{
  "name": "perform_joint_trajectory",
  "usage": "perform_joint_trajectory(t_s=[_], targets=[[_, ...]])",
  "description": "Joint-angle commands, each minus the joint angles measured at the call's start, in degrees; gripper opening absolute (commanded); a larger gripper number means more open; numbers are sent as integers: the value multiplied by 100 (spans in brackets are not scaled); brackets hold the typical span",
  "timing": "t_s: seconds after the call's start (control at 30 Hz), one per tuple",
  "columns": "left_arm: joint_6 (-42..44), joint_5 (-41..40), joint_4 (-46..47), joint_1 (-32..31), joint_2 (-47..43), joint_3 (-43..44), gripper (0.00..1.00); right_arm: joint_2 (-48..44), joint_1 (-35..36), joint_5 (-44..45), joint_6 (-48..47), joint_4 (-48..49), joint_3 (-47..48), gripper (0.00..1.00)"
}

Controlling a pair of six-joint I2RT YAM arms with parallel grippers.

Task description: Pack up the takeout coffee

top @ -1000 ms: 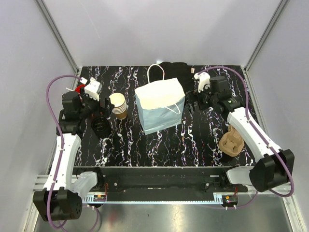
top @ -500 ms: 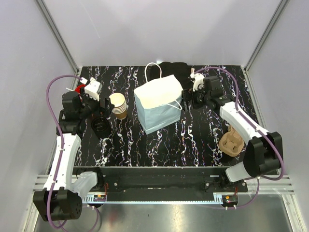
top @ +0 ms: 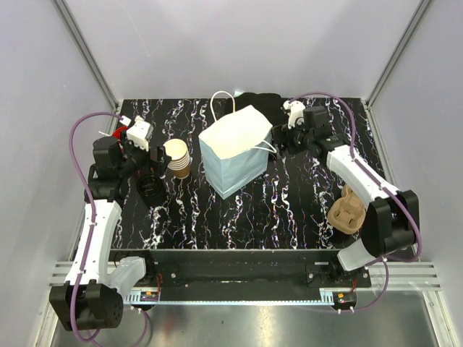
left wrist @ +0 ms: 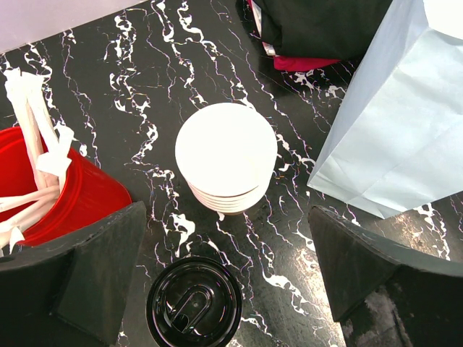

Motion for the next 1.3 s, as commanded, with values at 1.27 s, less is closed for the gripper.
perform_joint_trajectory(t_s=[1.27], targets=[[140, 305, 90, -32, -166, 96, 99, -2334, -3707, 269, -6411, -3265, -2130, 82]])
